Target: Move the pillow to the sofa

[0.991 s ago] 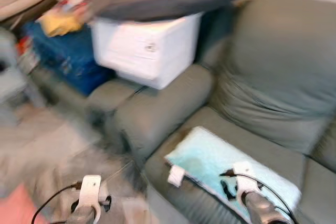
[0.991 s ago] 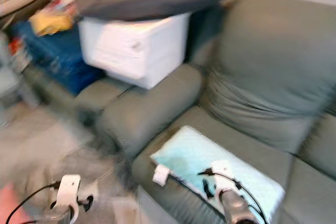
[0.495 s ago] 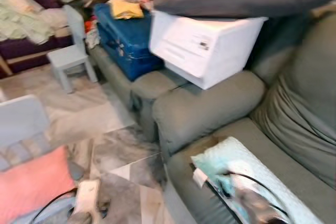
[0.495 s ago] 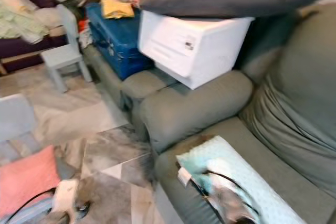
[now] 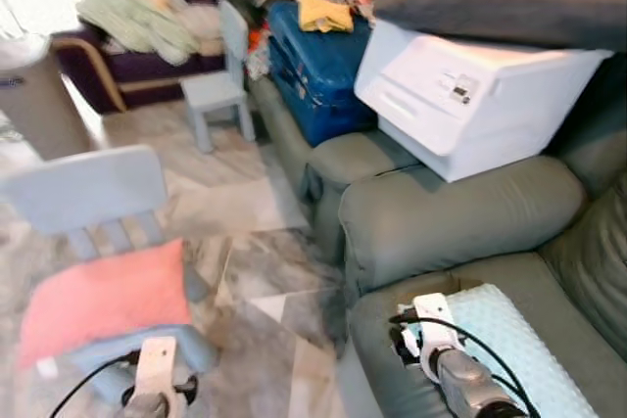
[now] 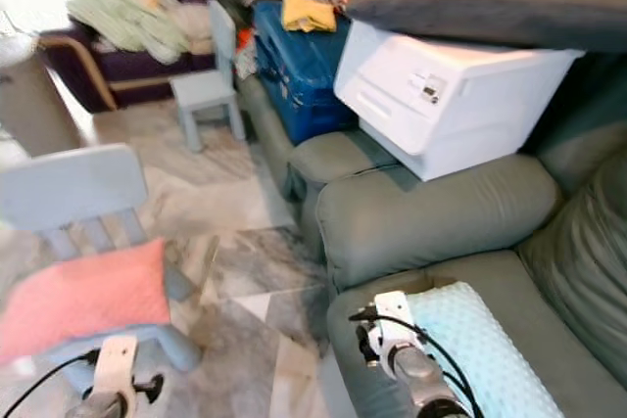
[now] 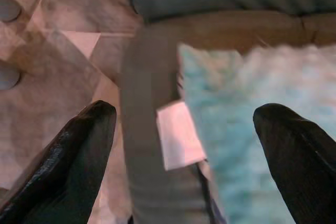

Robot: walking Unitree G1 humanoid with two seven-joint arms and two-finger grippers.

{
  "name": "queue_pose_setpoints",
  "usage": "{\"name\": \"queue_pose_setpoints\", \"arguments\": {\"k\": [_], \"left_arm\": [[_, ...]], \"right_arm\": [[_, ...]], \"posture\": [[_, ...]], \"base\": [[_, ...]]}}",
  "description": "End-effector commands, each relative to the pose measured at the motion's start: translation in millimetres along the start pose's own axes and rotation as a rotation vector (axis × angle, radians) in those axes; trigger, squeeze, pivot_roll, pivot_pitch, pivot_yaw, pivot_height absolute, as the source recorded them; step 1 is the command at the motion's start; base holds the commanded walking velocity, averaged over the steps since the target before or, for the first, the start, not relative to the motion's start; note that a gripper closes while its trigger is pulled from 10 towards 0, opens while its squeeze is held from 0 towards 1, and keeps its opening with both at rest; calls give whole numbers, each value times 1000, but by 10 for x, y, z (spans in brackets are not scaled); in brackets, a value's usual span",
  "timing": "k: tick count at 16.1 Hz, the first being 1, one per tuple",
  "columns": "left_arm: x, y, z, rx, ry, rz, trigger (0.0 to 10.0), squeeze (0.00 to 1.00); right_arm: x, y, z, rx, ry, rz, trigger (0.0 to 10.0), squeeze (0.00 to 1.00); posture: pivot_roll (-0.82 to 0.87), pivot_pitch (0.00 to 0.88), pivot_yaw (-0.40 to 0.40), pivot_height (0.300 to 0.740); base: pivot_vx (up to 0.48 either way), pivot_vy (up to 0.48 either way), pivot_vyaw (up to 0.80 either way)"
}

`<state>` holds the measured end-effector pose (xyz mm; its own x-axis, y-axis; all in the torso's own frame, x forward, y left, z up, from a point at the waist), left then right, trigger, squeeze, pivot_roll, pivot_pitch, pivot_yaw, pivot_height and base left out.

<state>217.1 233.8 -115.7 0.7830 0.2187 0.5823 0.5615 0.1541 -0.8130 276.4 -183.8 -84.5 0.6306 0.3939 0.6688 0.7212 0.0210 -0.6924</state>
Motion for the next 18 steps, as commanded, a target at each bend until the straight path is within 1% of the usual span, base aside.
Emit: {"name": "queue_pose_setpoints", "arguments": {"k": [1, 3, 6, 7, 8, 11, 14, 18], "left_arm": [[31, 6, -42, -4, 2, -10, 10000, 0], [27, 5, -47, 4, -57, -16, 10000, 0], [-7, 1, -23, 19, -91, -9, 10000, 0], [-11, 1, -16, 21, -80, -7, 10000, 0], [-15, 0, -5, 19, -53, -2, 10000, 0], [-13, -2, 17, 16, -18, 1, 10000, 0], [-14, -4, 38, 18, -11, 2, 10000, 0], [-21, -5, 47, 21, -22, 4, 10000, 0]], "right_arm": [[-85, -20, -78, -13, -2, 26, 10000, 0], [-46, -10, -80, 2, -40, 20, 10000, 0], [-15, -2, -65, 10, -50, 14, 10000, 0], [-16, -3, -57, 11, -37, 13, 10000, 0], [-39, -7, -38, 9, -11, 15, 10000, 0], [-105, -24, -28, 1, 19, 25, 10000, 0], [-128, -32, -59, -3, 25, 27, 10000, 0], [-97, -25, -85, -3, 21, 23, 10000, 0]], "posture": [[-31, 0, -22, 740], [-20, 0, -42, 740], [-14, 0, -43, 740], [-15, 0, -37, 740], [-21, 0, -21, 740], [-28, 0, -7, 740], [-28, 0, -5, 740], [-25, 0, -7, 740]], "base": [[0, 0, 0], [0, 0, 0], [0, 0, 0], [0, 289, 0], [0, 454, 0], [0, 454, 0], [0, 454, 0], [0, 448, 0]]}}
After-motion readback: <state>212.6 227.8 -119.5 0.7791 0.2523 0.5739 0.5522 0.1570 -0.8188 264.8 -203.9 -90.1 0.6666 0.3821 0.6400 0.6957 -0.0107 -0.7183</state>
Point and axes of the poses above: a point about 5 cm out from each wrist's last joint towards the gripper, its own y axis pointing out of the wrist towards the gripper, its own x axis along the axis of the wrist's last joint, z = x × y, the point moved 5 cm from there along y, pointing out of the wrist towards the gripper, and after that the axes turned 12 degrees about -y, right-handed, at the moved point
